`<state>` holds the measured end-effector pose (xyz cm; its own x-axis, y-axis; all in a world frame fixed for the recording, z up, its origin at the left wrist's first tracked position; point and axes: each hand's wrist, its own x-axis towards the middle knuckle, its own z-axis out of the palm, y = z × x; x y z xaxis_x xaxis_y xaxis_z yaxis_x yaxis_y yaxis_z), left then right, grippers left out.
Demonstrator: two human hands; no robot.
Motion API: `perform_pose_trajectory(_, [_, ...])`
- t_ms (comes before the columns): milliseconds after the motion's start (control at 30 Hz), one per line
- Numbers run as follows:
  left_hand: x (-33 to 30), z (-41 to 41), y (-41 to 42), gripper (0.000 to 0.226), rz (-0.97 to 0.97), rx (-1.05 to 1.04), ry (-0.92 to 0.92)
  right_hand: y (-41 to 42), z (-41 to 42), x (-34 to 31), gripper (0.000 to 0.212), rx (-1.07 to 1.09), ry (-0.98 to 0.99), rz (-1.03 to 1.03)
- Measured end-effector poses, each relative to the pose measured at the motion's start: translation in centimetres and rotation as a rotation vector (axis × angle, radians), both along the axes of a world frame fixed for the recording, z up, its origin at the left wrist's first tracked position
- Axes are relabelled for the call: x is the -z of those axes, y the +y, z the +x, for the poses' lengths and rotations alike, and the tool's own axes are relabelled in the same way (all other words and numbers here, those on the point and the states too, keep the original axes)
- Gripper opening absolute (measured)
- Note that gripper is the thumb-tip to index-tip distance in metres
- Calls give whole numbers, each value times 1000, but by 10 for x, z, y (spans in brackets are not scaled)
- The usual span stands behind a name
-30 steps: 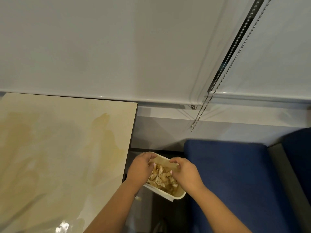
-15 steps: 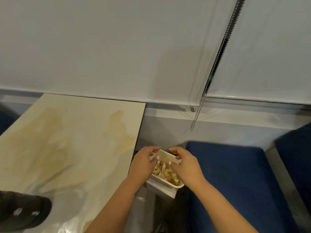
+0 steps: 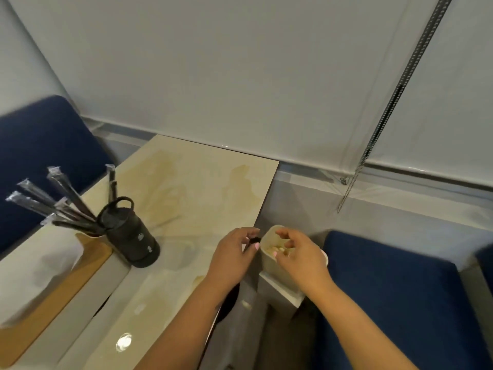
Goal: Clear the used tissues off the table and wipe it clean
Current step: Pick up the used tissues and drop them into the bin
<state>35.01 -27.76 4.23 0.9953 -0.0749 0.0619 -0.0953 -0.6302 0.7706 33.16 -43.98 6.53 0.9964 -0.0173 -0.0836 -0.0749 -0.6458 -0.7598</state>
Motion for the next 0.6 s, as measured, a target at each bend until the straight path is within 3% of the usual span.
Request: perform_pose_trajectory(600, [-16, -129, 155, 28, 1, -414, 24, 155, -65, -13, 39, -318, -28, 95])
